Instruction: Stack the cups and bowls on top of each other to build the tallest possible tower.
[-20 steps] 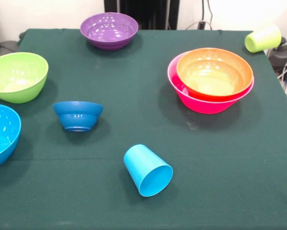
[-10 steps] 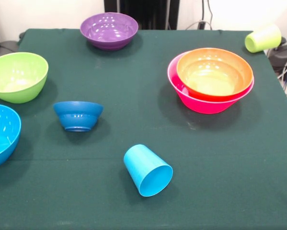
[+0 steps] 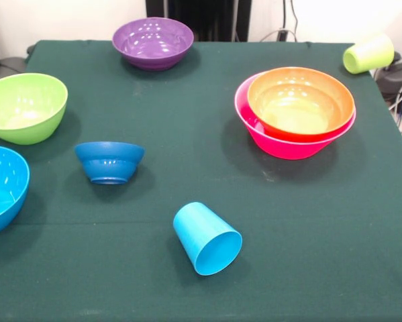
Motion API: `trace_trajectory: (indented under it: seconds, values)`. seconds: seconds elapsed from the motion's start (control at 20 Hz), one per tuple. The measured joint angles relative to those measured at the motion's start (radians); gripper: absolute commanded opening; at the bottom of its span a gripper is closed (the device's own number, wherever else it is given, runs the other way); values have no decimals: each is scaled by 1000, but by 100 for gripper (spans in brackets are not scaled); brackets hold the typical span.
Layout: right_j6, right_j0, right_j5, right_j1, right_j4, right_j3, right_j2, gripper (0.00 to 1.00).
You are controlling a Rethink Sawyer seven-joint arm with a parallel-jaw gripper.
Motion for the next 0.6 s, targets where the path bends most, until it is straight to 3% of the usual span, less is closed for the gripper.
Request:
trace_trajectory:
  seconds: [0.3,0.6]
  values:
    - [0,43,-67,53,-2,4,-29,100]
    - [0,34,-73,41,-2,18,-33,100]
